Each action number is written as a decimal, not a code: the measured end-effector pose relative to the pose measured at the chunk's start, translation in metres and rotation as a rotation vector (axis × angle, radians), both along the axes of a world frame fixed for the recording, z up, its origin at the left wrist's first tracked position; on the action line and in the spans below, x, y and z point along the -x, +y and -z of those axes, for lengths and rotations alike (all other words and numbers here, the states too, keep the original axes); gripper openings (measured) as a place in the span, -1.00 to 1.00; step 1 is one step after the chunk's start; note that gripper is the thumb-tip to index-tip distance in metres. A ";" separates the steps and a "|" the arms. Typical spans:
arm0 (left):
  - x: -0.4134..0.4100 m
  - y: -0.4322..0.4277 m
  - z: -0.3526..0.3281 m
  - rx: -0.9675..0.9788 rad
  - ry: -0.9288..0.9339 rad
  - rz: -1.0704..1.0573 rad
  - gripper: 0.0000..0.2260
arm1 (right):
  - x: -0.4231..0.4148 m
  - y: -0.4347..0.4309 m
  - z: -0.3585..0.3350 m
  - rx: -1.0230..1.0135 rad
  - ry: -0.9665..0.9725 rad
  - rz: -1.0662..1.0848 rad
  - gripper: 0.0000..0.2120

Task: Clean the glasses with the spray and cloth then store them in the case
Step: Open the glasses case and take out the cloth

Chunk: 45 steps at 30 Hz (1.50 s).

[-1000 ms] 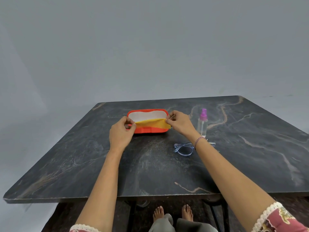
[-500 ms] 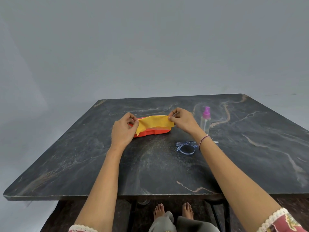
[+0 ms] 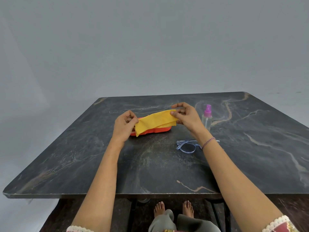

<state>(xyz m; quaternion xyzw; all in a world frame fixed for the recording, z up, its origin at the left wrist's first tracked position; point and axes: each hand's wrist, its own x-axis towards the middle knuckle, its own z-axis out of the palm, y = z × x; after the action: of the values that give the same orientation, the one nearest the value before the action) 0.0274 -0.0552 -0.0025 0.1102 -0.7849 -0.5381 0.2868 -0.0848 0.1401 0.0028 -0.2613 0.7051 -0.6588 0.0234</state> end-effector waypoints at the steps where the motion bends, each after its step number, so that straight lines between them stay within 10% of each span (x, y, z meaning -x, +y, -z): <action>1: 0.000 0.001 -0.002 -0.057 -0.027 0.047 -0.75 | -0.001 0.000 0.000 0.018 0.014 0.017 -0.83; 12: 0.004 0.034 -0.002 -0.347 -0.128 0.388 -0.79 | -0.029 -0.011 -0.010 0.013 0.392 0.133 -0.70; 28: 0.008 0.029 -0.007 -0.540 0.062 0.097 -0.87 | -0.040 -0.016 -0.007 -0.241 0.684 -0.173 -0.70; 38: 0.000 0.026 -0.012 -0.526 0.095 0.044 -0.85 | -0.033 -0.016 -0.006 -0.022 0.417 0.092 -0.94; 45: -0.020 0.021 -0.014 -0.522 0.099 0.055 -0.80 | -0.054 -0.027 -0.010 0.032 0.180 -0.168 -0.79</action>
<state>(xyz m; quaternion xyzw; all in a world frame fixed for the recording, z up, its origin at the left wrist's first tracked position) 0.0476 -0.0341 0.0115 0.1327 -0.6073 -0.7347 0.2718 -0.0310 0.1127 0.0128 -0.3780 0.6694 -0.6395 0.0112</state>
